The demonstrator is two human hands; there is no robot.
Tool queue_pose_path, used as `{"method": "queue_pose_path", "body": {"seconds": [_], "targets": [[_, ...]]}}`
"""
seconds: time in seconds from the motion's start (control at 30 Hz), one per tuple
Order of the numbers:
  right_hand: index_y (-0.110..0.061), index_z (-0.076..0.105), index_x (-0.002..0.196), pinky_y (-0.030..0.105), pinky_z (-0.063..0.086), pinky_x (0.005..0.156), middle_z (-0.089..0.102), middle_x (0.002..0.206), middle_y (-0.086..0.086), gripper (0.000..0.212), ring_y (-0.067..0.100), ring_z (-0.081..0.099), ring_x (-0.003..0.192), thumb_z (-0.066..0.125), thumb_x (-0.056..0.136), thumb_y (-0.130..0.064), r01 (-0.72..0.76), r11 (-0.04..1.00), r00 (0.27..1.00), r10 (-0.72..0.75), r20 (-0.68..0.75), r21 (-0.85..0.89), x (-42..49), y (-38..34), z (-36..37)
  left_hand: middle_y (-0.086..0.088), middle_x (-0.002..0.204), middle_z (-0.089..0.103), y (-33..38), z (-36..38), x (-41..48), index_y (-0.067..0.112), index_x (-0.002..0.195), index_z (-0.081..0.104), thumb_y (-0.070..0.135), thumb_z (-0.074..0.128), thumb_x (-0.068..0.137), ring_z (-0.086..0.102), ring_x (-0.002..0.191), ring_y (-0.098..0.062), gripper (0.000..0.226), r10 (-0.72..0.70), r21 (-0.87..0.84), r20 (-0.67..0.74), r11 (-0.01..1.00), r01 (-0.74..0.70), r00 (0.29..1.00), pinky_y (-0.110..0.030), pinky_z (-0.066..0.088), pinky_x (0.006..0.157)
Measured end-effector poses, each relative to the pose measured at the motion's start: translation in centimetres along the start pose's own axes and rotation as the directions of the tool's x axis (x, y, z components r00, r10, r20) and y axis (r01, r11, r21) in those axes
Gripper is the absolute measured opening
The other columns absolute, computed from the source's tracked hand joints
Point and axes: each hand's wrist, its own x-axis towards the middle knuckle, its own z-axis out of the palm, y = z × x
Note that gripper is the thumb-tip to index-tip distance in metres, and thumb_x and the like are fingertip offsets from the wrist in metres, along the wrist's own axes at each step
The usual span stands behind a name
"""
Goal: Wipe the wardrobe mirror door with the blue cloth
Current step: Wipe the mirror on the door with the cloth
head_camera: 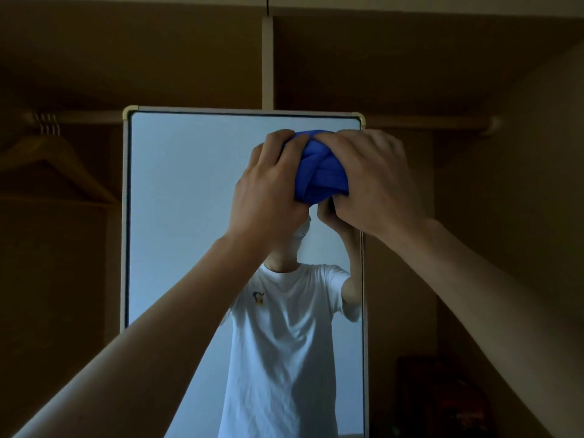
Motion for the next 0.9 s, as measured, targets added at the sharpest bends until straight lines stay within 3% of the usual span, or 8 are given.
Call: {"method": "queue_pose_path", "body": {"seconds": [0.27,0.47,0.63,0.77,0.9], "targets": [[-0.018,0.056,0.138,0.049,0.040,0.103,0.062,0.131,0.005,0.072,0.032,0.054,0.120,0.079,0.071,-0.032,0.012,1.000,1.000,-0.012,-0.024,-0.002,-5.8,-1.8,1.7,-0.014,0.142,0.052,0.9,0.9,-6.7,0.005,0.140,0.057,0.013,0.082,0.076,0.056,0.123,-0.034,0.069,-0.046,-0.051,0.007,0.998,0.046,0.999,-0.039,0.057,0.084],[-0.017,0.059,0.136,0.051,0.039,0.103,0.062,0.132,0.005,0.059,0.034,0.055,0.119,0.056,0.080,-0.035,-0.004,0.999,1.000,0.005,-0.022,0.034,-9.9,-3.6,2.2,-0.018,0.144,0.050,1.3,1.4,-11.3,0.003,0.141,0.056,0.012,0.073,0.080,0.053,0.124,-0.034,0.064,-0.046,-0.075,0.025,0.996,0.048,0.999,-0.041,0.055,0.087],[-0.017,0.060,0.136,0.051,0.039,0.103,0.062,0.133,0.005,0.057,0.034,0.055,0.119,0.052,0.082,-0.034,-0.033,0.998,0.999,0.033,0.009,0.047,-12.6,-4.8,2.5,-0.015,0.145,0.049,2.0,1.2,-14.0,0.006,0.143,0.055,0.022,0.058,0.084,0.052,0.126,-0.034,0.061,-0.069,-0.087,0.058,0.993,0.074,0.996,-0.032,0.050,0.083],[-0.019,0.059,0.138,0.050,0.037,0.104,0.061,0.133,0.004,0.057,0.033,0.054,0.120,0.051,0.084,-0.037,-0.047,0.997,0.998,0.045,0.034,0.057,-15.0,-5.5,2.9,-0.016,0.146,0.048,2.5,1.3,-16.4,0.005,0.143,0.056,0.019,0.063,0.085,0.051,0.129,-0.034,0.060,-0.088,-0.103,0.082,0.990,0.097,0.993,-0.043,0.056,0.090],[-0.021,0.056,0.139,0.049,0.037,0.105,0.060,0.134,0.003,0.058,0.032,0.053,0.121,0.062,0.083,-0.034,-0.060,0.997,0.996,0.057,0.064,0.046,-18.1,-6.4,3.6,-0.019,0.146,0.048,3.0,1.5,-19.5,0.003,0.142,0.056,0.015,0.073,0.082,0.049,0.133,-0.035,0.063,-0.110,-0.107,0.133,0.986,0.125,0.985,-0.050,0.056,0.094]]}}
